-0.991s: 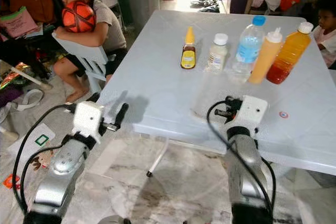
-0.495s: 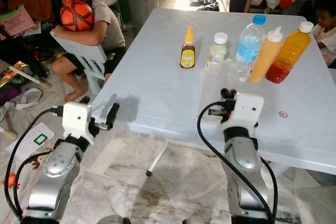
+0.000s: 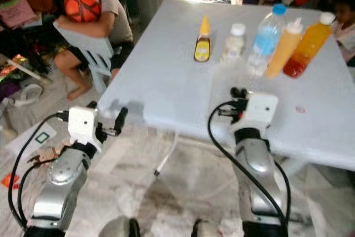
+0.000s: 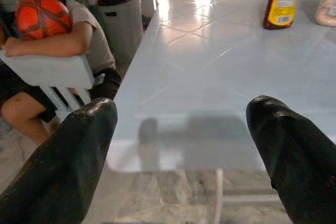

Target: Restocking fridge

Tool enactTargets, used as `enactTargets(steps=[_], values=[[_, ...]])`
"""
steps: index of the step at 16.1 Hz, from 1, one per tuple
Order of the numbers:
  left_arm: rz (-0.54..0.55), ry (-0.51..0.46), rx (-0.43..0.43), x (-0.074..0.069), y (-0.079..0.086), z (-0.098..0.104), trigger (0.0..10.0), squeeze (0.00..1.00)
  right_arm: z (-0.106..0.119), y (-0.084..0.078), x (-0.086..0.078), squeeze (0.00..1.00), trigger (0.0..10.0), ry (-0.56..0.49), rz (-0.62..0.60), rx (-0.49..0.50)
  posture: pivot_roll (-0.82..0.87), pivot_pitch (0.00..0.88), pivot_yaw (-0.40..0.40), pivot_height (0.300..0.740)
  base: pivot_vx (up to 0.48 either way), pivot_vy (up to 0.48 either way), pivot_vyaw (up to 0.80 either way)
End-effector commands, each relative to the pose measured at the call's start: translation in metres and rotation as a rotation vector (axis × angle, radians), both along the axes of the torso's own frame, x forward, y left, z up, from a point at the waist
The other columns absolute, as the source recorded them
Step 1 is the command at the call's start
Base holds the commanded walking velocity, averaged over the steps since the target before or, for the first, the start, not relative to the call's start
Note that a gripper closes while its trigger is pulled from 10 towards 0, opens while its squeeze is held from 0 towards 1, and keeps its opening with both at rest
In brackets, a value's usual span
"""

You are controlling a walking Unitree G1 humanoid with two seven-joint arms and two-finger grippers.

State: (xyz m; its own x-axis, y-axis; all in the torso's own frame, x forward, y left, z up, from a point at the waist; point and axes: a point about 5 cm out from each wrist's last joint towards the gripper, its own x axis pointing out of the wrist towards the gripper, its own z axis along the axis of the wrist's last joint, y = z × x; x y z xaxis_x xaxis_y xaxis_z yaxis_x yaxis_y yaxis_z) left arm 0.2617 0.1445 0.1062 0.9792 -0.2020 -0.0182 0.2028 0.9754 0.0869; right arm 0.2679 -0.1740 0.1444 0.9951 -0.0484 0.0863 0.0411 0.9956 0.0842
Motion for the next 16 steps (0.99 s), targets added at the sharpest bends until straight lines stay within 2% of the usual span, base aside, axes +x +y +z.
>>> enactTargets(steps=[1, 4, 9, 12, 15, 16], values=[[0.010, 0.001, 0.010, 0.0018, 0.0016, 0.0007, 10.0, 0.00, -0.0006, -0.0004, 0.0015, 0.00, 10.0, 0.009, 0.004, 0.000, -0.03, 0.000, 0.025, 0.740, -0.307, 0.000, 0.00], [0.005, -0.003, 0.013, 0.0019, 0.0010, 0.0007, 10.0, 0.00, -0.0002, 0.0017, 0.0023, 0.00, 10.0, 0.005, 0.022, -0.013, -0.03, 0.000, 0.024, 0.740, -0.174, 0.000, 0.00], [-0.011, -0.002, 0.017, 0.0011, -0.0013, 0.0004, 10.0, 0.00, -0.0014, 0.0024, 0.0028, 0.00, 10.0, 0.007, 0.023, -0.022, -0.03, 0.000, 0.022, 0.740, 0.000, 0.000, 0.75], [-0.003, 0.003, 0.021, -0.0003, 0.0001, -0.0008, 10.0, 0.00, -0.0065, -0.0013, 0.0008, 0.00, 10.0, 0.030, 0.002, 0.003, -0.03, 0.000, 0.022, 0.740, 0.000, 0.000, 0.00], [0.012, 0.014, 0.017, -0.0023, 0.0039, -0.0018, 10.0, 0.00, -0.0088, -0.0027, -0.0019, 0.00, 10.0, 0.035, 0.004, -0.015, -0.03, 0.000, 0.024, 0.740, 0.000, 0.000, 0.00], [0.013, 0.015, 0.017, -0.0025, 0.0042, -0.0020, 10.0, 0.00, -0.0087, -0.0019, -0.0021, 0.00, 10.0, 0.036, 0.018, -0.069, -0.03, 0.000, 0.025, 0.740, 0.000, 0.000, 0.00]])
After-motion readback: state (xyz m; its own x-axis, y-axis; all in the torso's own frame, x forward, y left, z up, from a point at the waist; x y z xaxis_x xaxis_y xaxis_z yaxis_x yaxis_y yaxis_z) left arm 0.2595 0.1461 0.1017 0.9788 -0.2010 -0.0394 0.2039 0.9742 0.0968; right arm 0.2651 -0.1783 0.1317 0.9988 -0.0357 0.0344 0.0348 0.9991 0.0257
